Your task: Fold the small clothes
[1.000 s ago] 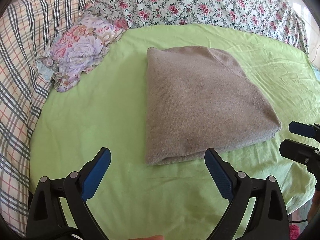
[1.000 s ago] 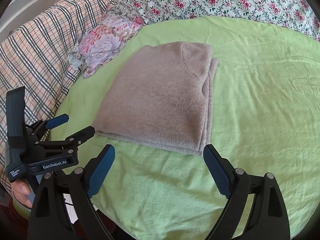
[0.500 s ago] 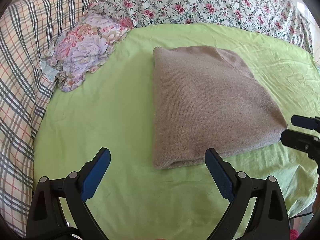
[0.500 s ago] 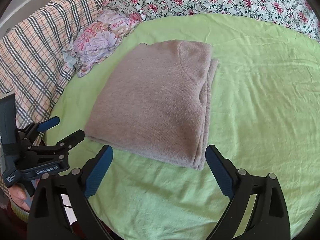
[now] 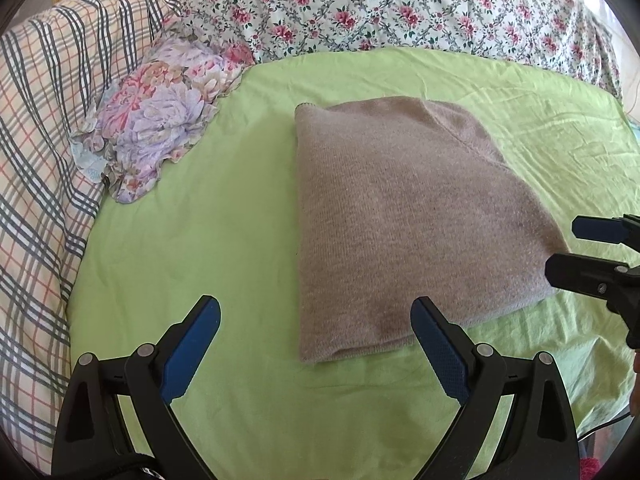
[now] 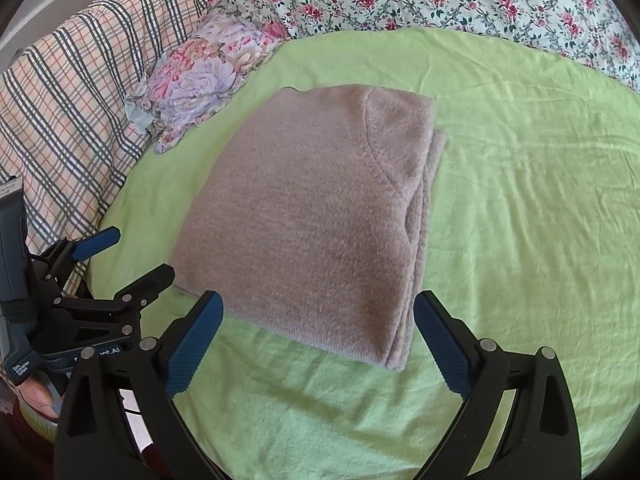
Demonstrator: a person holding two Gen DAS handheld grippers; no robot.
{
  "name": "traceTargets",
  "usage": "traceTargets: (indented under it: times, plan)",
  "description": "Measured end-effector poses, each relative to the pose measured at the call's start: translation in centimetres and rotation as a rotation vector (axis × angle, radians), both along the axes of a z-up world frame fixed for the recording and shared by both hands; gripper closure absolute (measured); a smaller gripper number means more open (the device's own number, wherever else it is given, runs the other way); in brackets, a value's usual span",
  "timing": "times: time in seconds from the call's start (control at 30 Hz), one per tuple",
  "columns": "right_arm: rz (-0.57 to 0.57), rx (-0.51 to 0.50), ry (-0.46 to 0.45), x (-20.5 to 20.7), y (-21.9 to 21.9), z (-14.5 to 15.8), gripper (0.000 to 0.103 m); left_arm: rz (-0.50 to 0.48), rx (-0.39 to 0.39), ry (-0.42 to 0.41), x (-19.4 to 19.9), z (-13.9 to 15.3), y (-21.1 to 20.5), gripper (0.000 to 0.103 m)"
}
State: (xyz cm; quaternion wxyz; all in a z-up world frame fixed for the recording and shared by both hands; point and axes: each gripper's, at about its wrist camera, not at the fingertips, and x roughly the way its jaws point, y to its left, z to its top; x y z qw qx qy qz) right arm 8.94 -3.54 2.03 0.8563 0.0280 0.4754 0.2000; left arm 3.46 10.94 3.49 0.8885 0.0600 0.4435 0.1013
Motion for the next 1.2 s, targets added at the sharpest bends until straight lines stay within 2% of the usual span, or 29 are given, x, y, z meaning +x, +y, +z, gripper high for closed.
traceTargets:
  times: [1.2]
  plan:
    - [-0.021,0.016,-0.004,1.6,0.1,0.6,0.006,-0.014,0.005,0.008,2.9,0.3,0.8,0.006]
